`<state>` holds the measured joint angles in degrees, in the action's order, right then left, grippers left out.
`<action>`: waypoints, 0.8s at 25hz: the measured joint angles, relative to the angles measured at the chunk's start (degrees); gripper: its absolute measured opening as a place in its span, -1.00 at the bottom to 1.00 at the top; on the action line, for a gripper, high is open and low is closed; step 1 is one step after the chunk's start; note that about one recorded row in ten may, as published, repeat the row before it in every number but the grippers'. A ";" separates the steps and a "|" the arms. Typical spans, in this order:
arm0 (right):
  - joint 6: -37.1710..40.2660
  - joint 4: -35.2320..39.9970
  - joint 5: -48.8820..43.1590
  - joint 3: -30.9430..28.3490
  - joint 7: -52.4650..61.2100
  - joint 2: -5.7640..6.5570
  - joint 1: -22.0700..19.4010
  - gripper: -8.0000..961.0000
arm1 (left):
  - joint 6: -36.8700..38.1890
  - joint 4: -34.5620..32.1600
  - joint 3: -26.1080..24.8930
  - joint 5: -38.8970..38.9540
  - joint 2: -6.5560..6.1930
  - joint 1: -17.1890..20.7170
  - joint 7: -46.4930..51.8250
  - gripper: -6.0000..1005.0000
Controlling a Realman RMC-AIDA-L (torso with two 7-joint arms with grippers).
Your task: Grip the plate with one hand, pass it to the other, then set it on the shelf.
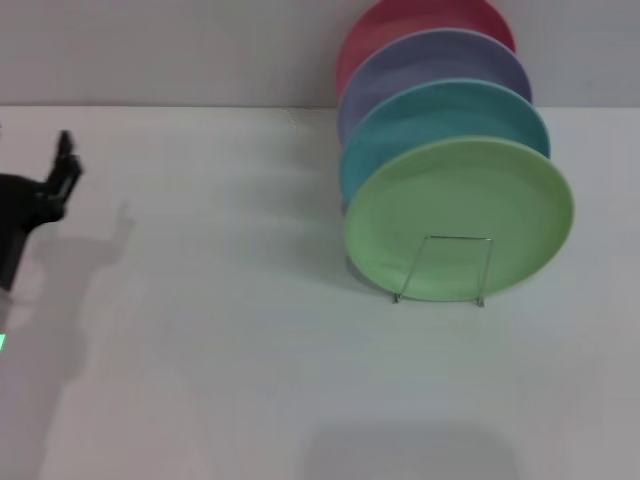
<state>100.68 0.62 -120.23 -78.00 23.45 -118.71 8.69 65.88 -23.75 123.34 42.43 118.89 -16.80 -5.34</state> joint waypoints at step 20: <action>-0.15 0.57 1.01 0.57 -5.57 -1.06 -0.21 0.74 | 3.07 3.71 -2.87 1.98 -0.15 1.04 2.35 0.62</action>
<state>100.54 1.19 -119.23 -77.43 17.89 -119.77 8.48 68.95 -20.04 120.47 44.41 118.74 -15.75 -2.99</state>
